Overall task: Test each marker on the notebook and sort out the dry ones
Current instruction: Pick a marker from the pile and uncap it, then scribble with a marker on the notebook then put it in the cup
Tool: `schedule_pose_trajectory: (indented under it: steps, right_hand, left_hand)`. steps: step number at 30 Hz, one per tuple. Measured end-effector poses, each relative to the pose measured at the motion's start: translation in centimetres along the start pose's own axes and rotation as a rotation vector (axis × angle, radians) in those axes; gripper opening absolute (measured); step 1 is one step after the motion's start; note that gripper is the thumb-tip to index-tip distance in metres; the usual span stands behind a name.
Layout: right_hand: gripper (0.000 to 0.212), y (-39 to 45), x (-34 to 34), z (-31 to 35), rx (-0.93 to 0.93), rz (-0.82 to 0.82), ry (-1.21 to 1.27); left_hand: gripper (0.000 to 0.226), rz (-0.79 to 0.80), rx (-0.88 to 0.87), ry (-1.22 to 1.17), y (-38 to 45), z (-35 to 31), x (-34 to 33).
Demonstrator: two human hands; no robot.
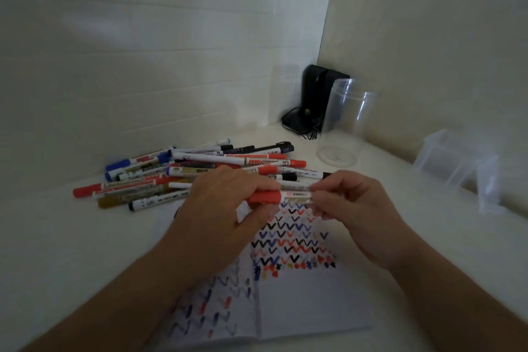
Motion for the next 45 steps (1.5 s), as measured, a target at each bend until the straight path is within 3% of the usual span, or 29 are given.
schedule_pose_trajectory:
  steps: [4, 7, 9, 11, 14, 17, 23, 26, 28, 31, 35, 40, 43, 45]
  right_hand:
    - [0.013, -0.2, -0.8, 0.0, -0.019, 0.056, -0.364]
    - [0.018, -0.4, -2.4, 2.2, 0.217, 0.1, -0.711]
    - [0.033, -0.3, -3.7, 3.5, 0.323, 0.161, -0.871]
    - [0.048, -0.4, -3.9, 4.3, 0.289, 0.236, -0.903]
    - [0.052, -1.2, -2.1, 5.3, 0.218, 0.262, -0.873]
    - [0.056, -1.7, 3.1, 6.0, 0.113, 0.025, -0.898]
    - [0.045, -3.7, 21.4, 9.2, 0.141, -0.855, -0.668]
    - [0.039, -5.0, 26.1, 7.8, 0.064, -1.027, -0.594]
    - [0.038, -5.2, 26.7, 6.4, -0.06, -0.98, -0.668]
    - [0.038, -4.9, 25.8, 4.0, -0.257, -0.774, -0.807]
    - [0.032, -4.7, 25.0, 2.0, -0.348, -0.66, -0.892]
    - [0.026, -4.7, 25.0, 2.0, -0.332, -0.64, -0.947]
    - [0.028, -4.5, 24.4, 3.6, -0.252, -0.718, -1.069]
    - [0.026, -3.7, 21.6, 5.0, -0.096, -0.749, -1.171]
  left_hand:
    - [0.028, 0.014, 0.023, -0.053, -0.1, -0.1, 0.1]
    - [0.017, 0.017, 0.089, -0.131, 0.0, -0.8, -0.4]
    - [0.025, 0.003, 0.152, -0.282, -0.2, -1.1, -0.9]
    - [0.04, -0.004, 0.203, -0.374, -0.5, -0.9, -1.2]
    - [0.058, 0.092, 0.213, -0.328, -0.7, -0.6, -1.4]
    - [0.06, 0.167, 0.188, -0.229, -0.5, -0.3, -1.6]
    - [0.066, 0.28, 0.249, -0.161, -0.3, 1.1, -2.7]
    - [0.072, 0.286, 0.251, -0.169, -0.3, 1.4, -3.2]
    - [0.07, 0.287, 0.239, -0.201, -0.3, 1.3, -3.3]
    - [0.07, 0.284, 0.244, -0.236, -0.2, 1.3, -3.6]
    - [0.077, 0.283, 0.224, -0.235, -0.2, 1.4, -3.8]
    - [0.081, 0.256, 0.206, -0.241, -0.3, 1.2, -3.8]
    - [0.061, 0.259, 0.187, -0.21, -0.3, 1.2, -3.6]
    - [0.049, 0.264, 0.196, -0.211, -0.4, 0.9, -3.3]
Point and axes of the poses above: each hand's wrist, its own y-axis towards the middle knuckle, its own x-axis out of the back of the hand, z = x × y, the point moved 4 cm from there along y, towards the middle knuckle, and after that the axes turned 15 degrees about z, right-handed, at the moved point
